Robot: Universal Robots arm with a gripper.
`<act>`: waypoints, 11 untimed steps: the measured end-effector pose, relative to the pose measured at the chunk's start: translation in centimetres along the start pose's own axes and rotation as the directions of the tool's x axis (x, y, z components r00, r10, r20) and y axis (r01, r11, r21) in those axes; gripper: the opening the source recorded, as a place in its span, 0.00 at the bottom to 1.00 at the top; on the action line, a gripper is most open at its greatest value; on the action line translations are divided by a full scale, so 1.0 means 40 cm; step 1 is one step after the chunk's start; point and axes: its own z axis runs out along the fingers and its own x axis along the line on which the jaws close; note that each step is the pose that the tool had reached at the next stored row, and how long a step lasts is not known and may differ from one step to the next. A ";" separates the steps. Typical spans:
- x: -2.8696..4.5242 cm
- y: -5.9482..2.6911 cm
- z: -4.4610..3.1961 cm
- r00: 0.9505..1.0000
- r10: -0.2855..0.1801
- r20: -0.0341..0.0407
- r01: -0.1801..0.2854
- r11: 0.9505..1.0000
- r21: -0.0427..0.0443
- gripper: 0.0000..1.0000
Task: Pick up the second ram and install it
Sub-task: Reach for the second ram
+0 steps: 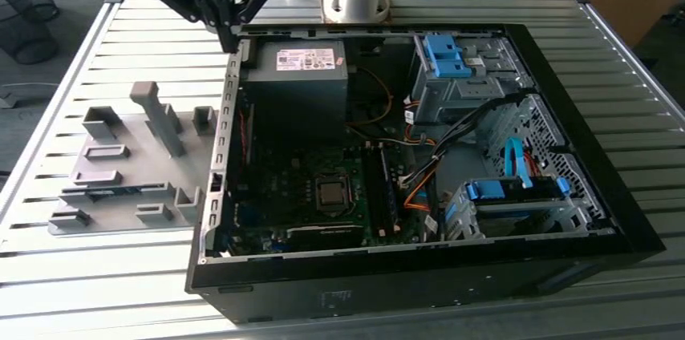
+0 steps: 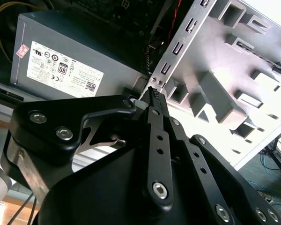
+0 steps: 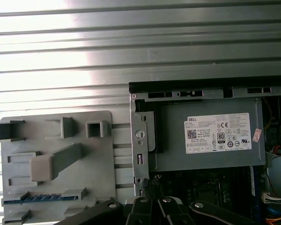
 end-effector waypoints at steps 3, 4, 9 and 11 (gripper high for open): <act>0.002 0.000 0.001 1.000 0.000 0.000 0.000 1.000 0.000 0.10; 0.002 0.000 0.001 1.000 0.000 0.000 0.000 1.000 0.000 0.10; 0.004 0.000 0.002 1.000 0.000 0.000 0.000 1.000 0.000 0.10; 0.008 -0.001 0.005 1.000 0.000 -0.003 0.000 1.000 0.000 0.10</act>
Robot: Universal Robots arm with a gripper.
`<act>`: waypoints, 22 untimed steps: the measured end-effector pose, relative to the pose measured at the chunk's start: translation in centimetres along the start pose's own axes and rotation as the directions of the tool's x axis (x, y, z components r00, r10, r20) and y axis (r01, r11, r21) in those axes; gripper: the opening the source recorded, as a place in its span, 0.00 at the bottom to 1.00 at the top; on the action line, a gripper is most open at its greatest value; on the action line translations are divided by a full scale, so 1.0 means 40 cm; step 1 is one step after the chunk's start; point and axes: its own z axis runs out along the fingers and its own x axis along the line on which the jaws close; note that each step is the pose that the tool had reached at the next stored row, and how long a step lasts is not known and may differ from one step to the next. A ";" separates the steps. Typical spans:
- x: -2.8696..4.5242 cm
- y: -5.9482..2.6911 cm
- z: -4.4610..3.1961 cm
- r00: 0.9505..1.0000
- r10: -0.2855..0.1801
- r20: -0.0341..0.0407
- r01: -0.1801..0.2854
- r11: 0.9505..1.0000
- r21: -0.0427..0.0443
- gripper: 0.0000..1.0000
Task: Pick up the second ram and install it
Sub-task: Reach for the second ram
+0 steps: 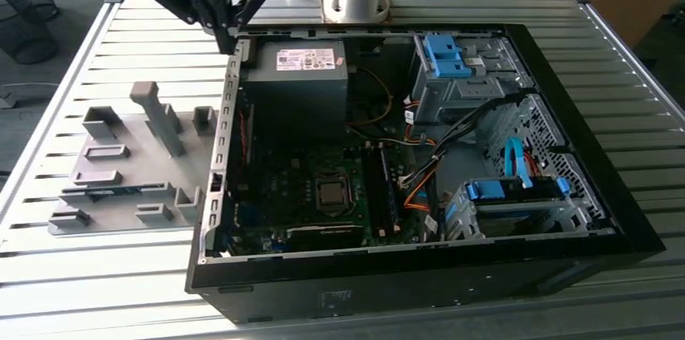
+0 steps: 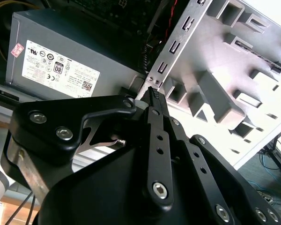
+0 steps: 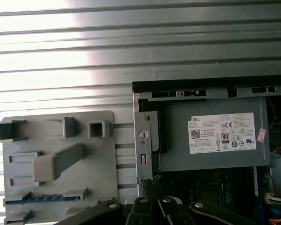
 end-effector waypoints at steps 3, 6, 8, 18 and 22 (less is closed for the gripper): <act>0.001 0.000 0.000 1.000 0.000 0.000 0.000 1.000 0.000 0.10; 0.003 0.000 0.000 1.000 0.000 0.000 0.000 1.000 0.000 0.10; 0.004 0.000 0.000 1.000 0.000 0.000 0.000 1.000 0.000 0.10; 0.010 -0.001 0.000 1.000 0.000 0.000 0.000 1.000 0.000 0.10; 0.014 -0.001 0.000 1.000 0.000 0.000 0.000 1.000 0.000 0.10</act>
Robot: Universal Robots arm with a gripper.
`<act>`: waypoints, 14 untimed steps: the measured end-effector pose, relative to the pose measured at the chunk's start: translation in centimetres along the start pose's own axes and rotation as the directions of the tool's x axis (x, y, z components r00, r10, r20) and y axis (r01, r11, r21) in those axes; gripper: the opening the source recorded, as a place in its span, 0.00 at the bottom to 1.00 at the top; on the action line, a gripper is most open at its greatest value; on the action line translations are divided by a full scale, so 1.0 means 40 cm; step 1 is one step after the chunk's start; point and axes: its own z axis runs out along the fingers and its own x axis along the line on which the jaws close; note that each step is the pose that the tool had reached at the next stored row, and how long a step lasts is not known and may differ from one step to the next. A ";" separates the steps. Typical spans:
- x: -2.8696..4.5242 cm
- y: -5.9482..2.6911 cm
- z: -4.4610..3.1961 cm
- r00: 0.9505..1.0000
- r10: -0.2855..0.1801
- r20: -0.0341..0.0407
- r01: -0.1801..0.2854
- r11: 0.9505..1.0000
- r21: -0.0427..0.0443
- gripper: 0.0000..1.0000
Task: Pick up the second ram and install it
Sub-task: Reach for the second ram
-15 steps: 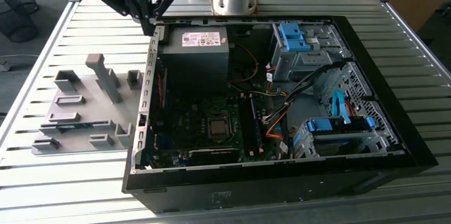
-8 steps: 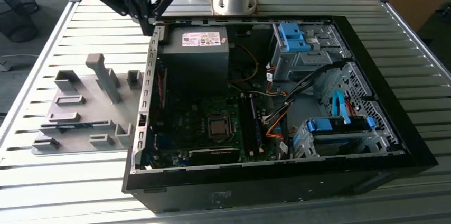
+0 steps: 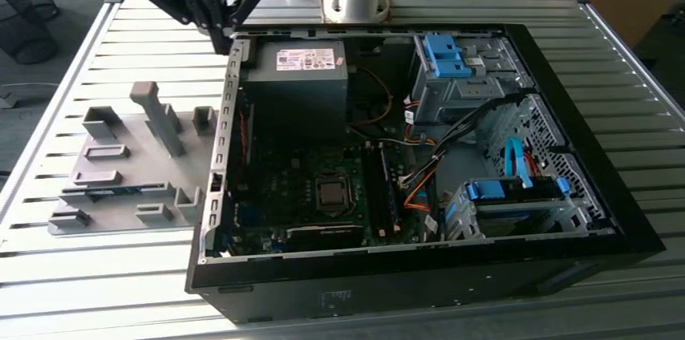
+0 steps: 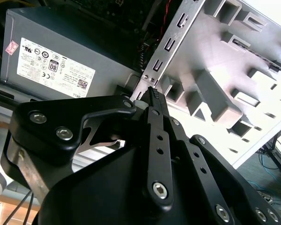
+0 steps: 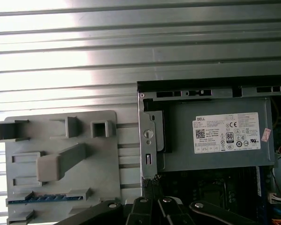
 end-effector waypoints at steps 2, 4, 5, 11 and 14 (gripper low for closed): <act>0.002 0.000 0.000 1.000 0.000 0.000 0.000 1.000 0.000 0.10; 0.004 0.000 0.000 1.000 0.000 0.000 0.000 1.000 0.000 0.10; 0.005 0.000 0.000 1.000 0.000 0.000 0.000 1.000 0.000 0.10; 0.012 -0.001 0.001 1.000 0.000 0.000 0.000 1.000 0.000 0.10; 0.013 -0.001 0.001 1.000 0.000 0.000 0.000 1.000 0.000 0.10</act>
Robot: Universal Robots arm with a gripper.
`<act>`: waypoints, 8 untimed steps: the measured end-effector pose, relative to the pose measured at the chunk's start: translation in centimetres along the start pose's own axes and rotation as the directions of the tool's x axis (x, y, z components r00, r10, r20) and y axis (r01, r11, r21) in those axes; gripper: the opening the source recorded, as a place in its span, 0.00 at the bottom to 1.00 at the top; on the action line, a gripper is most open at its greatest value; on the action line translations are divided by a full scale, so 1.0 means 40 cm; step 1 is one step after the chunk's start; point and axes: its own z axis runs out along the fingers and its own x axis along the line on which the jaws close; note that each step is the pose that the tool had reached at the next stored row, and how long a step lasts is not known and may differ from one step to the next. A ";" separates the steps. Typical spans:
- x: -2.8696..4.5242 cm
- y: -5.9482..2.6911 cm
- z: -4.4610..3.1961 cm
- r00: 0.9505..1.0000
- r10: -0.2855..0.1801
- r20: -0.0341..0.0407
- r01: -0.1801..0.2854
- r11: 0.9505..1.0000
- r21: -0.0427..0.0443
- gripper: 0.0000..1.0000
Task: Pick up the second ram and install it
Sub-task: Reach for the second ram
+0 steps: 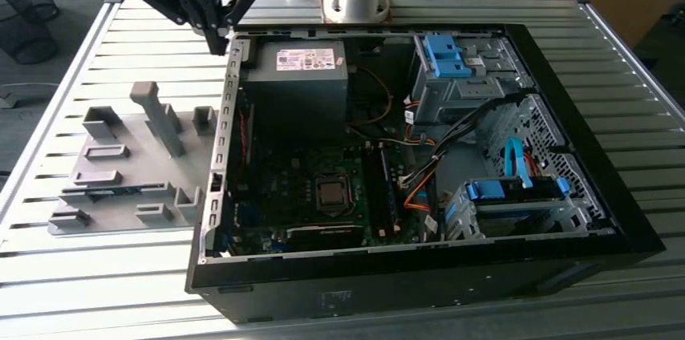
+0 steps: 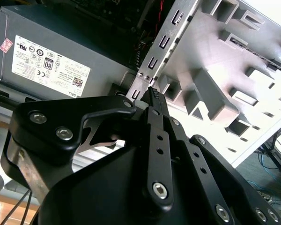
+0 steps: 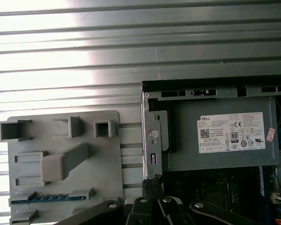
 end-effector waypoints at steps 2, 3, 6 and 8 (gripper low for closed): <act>0.000 0.000 0.000 1.000 0.000 0.000 0.000 1.000 0.000 0.10; 0.000 0.000 0.000 1.000 0.000 0.000 0.000 1.000 0.000 0.10; 0.000 0.000 0.000 1.000 0.000 0.000 0.000 1.000 0.000 0.10; 0.001 0.000 0.000 1.000 0.000 0.000 0.000 1.000 0.000 0.10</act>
